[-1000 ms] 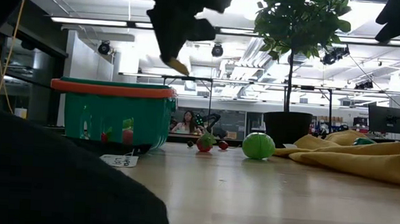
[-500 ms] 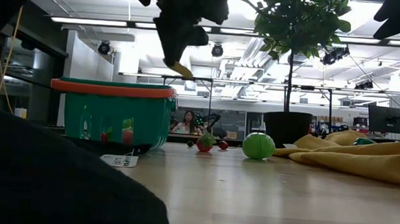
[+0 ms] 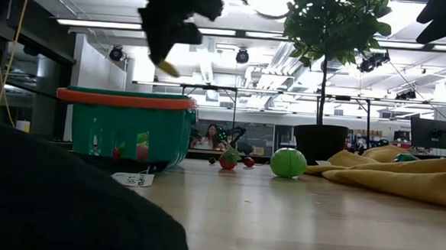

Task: Pick and placing Produce into tupperware
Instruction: Put the yellow corn in the green basket

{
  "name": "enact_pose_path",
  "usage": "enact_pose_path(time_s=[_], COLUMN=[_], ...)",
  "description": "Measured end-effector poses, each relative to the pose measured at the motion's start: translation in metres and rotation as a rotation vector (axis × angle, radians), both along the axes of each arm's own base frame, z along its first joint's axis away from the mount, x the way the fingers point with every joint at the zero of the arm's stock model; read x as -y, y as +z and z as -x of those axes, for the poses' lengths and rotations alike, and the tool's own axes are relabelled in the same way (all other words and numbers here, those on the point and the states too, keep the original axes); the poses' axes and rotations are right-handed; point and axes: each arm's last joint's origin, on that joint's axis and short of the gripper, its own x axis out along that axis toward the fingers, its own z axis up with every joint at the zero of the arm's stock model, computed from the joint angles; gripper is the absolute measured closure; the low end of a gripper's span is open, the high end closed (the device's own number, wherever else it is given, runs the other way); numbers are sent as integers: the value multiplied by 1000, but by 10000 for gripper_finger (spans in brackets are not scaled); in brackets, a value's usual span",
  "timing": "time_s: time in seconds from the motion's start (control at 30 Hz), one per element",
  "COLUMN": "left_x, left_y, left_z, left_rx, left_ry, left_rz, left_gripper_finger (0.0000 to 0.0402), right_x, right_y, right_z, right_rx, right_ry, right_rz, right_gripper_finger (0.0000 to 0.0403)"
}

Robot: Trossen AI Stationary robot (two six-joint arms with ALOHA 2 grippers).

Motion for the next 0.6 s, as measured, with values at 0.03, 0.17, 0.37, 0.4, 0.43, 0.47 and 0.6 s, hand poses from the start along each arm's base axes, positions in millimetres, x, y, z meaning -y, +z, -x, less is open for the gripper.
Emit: enact_pose_path(time_s=[0.03,0.17,0.37,0.4,0.43,0.47,0.6], left_x=[1,3,5,5,5,5,6], left_y=[-3,-19,-43,-45,-48,-50,-52], left_z=[4,16,30,32,34,35,38], left_rx=[-12,-49,-74,-75,-73,-64,-16], left_ry=[1,15,52,59,65,72,88], left_rz=[2,6,6,5,4,2,-5], left_gripper_finger=[373,373,373,373,373,373,373], right_x=[0,0,0,0,0,0,0], right_y=[0,0,0,0,0,0,1], right_z=[0,0,0,0,0,0,-1], right_rx=[0,1,18,18,20,22,25], right_ry=[0,0,-13,-17,-21,-25,-28], right_rz=[0,0,10,6,2,-1,-7], right_gripper_finger=[234,234,234,234,234,234,234])
